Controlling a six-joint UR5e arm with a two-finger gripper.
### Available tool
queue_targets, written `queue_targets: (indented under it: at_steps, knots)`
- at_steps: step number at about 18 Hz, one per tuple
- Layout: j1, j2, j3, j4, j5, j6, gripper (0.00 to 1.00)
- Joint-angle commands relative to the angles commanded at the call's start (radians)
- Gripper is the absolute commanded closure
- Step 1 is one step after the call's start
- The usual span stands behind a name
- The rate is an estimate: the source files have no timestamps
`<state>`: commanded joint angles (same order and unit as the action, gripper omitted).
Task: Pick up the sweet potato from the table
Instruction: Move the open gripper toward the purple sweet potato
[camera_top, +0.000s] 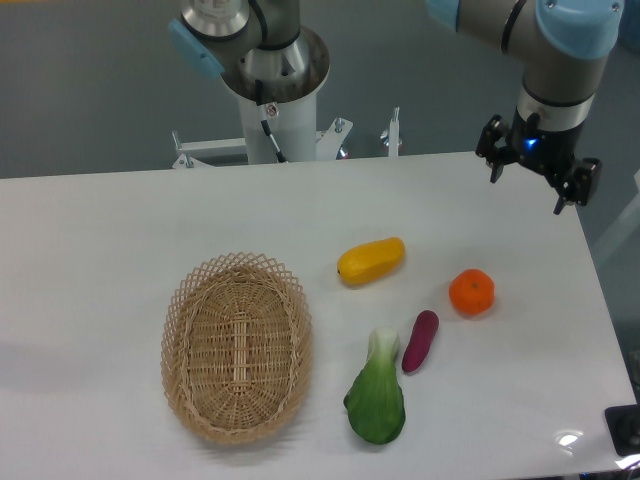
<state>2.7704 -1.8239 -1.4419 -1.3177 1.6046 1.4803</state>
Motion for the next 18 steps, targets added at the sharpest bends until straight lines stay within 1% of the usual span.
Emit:
queue_targets:
  at_steps: [3,7,11,13,15,16,18]
  knots:
    - [0.002,0.000,-0.008,0.006,-0.038,-0.006,0.00]
    - [0.002,-0.003,-0.015,0.006,-0.060,-0.023,0.00]
    - [0.000,-0.017,-0.018,0.008,-0.092,-0.099,0.00]
    - [-0.015,-0.026,-0.018,0.008,-0.097,-0.141,0.00]
    - [-0.026,-0.046,-0.023,0.035,-0.103,-0.184,0.00]
    - [-0.043,-0.054,-0.029,0.054,-0.106,-0.210,0.00]
    - [-0.066,-0.064,-0.049,0.106,-0.106,-0.245,0.00]
